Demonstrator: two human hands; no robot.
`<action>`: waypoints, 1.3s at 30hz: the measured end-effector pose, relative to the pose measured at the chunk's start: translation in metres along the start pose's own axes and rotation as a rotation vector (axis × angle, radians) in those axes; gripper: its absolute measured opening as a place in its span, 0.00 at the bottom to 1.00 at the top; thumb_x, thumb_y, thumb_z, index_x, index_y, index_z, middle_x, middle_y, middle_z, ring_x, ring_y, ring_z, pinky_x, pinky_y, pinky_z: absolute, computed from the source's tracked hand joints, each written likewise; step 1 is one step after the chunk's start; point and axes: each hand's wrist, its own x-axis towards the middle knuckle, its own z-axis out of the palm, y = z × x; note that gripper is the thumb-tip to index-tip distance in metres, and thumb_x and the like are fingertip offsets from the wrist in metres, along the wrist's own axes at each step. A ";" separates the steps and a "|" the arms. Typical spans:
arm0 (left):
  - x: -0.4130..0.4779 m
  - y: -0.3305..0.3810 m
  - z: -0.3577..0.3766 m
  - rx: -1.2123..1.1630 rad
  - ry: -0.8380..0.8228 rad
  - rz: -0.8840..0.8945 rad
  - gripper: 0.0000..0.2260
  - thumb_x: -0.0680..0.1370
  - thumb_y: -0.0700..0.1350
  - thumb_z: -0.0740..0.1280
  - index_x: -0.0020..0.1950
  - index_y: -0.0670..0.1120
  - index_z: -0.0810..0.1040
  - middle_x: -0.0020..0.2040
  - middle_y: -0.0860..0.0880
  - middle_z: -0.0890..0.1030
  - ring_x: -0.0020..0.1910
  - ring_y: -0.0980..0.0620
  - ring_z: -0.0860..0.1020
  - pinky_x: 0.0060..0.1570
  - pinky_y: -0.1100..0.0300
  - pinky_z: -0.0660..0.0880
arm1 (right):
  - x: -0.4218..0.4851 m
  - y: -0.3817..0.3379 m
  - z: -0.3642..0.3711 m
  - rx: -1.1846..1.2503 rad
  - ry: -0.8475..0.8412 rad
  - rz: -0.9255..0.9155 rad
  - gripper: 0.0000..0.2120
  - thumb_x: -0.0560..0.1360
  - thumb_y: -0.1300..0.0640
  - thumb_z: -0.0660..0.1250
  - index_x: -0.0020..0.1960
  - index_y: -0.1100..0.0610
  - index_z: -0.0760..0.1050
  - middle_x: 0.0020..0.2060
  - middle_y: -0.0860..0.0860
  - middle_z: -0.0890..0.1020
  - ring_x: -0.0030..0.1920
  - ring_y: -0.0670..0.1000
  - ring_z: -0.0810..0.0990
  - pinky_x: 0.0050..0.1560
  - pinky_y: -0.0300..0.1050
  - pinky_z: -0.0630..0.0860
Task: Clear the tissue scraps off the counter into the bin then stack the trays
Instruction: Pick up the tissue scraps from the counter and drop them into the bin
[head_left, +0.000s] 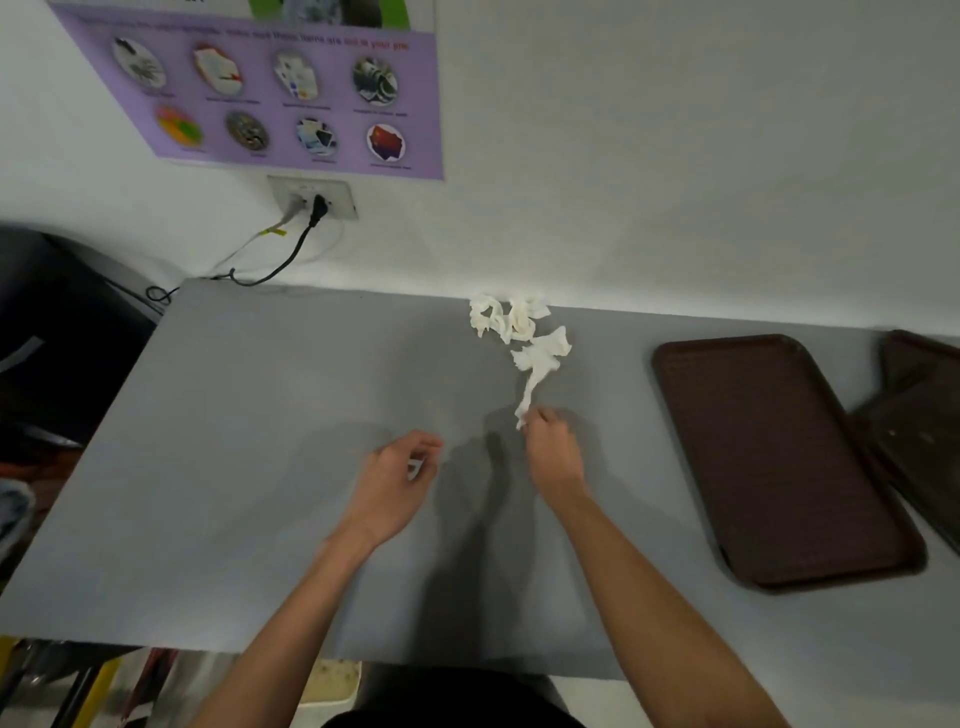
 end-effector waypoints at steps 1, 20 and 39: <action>0.002 0.001 0.002 -0.003 -0.006 -0.003 0.10 0.79 0.38 0.71 0.56 0.51 0.83 0.49 0.60 0.86 0.48 0.66 0.83 0.52 0.61 0.81 | -0.014 -0.006 0.000 0.011 0.029 -0.034 0.14 0.79 0.67 0.65 0.63 0.61 0.80 0.60 0.58 0.81 0.60 0.62 0.81 0.56 0.55 0.78; 0.020 0.055 0.000 -0.427 -0.180 -0.124 0.06 0.82 0.48 0.71 0.51 0.51 0.88 0.42 0.49 0.85 0.40 0.54 0.80 0.47 0.50 0.79 | -0.083 -0.049 -0.134 0.869 0.163 0.158 0.08 0.77 0.60 0.76 0.51 0.47 0.82 0.47 0.40 0.87 0.50 0.41 0.86 0.54 0.42 0.82; 0.030 0.050 -0.006 -0.337 0.001 -0.269 0.08 0.69 0.44 0.83 0.38 0.47 0.84 0.38 0.52 0.87 0.40 0.49 0.86 0.46 0.51 0.81 | -0.039 -0.053 -0.111 0.636 -0.021 -0.021 0.07 0.79 0.60 0.72 0.55 0.50 0.79 0.44 0.42 0.88 0.45 0.42 0.86 0.53 0.36 0.79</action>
